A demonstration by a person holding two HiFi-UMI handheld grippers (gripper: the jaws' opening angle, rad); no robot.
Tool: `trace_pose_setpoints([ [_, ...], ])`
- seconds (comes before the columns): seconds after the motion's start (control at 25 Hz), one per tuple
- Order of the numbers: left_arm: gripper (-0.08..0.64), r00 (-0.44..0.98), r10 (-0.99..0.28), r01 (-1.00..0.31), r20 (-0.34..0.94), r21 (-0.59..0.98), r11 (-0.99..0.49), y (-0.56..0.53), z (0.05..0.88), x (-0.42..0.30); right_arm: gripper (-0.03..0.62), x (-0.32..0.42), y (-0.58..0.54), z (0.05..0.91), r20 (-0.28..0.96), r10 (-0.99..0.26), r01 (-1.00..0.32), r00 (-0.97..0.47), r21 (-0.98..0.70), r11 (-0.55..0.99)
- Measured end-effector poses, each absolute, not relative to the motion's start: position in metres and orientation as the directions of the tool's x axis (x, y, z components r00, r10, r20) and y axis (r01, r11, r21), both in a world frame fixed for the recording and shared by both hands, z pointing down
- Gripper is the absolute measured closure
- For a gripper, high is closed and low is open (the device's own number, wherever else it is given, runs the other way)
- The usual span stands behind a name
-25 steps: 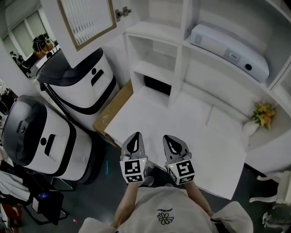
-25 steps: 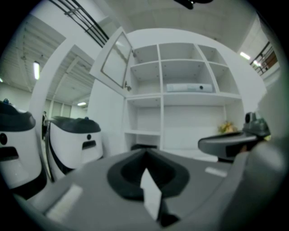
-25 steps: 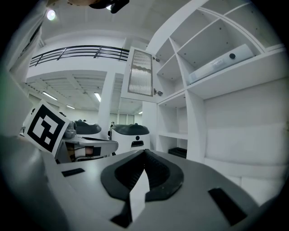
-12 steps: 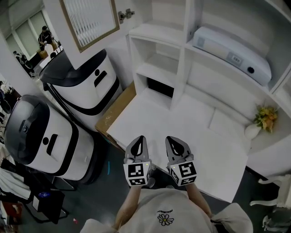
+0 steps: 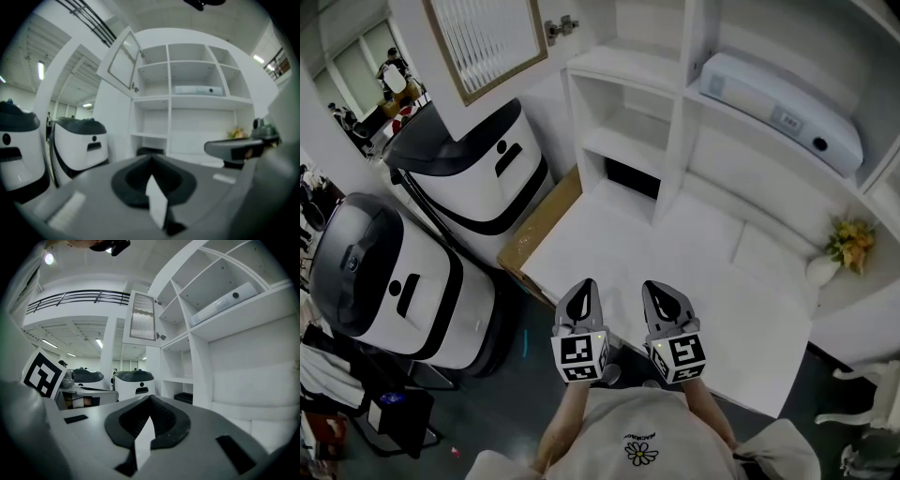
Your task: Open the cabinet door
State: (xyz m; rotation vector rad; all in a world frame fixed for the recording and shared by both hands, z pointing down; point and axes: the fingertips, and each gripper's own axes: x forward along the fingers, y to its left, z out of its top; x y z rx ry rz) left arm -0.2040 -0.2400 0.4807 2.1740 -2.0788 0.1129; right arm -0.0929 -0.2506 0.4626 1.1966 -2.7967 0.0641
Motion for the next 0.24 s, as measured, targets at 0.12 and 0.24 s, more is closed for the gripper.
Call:
trace_pose_setpoints([
  [0.12, 0.554, 0.046, -0.989, -0.998, 0.144, 0.040, -0.040, -0.2398, 0.4806, -0.2047, 0.594, -0.0929, -0.2506, 0.4639, 0.110, -0.720, -0.724, -0.685, -0.002, 0.689],
  [0.24, 0.554, 0.041, -0.989, -0.999, 0.145, 0.039, -0.036, -0.2402, 0.4814, -0.2061, 0.594, -0.0932, -0.2516, 0.4643, 0.109, -0.721, -0.725, -0.684, -0.002, 0.688],
])
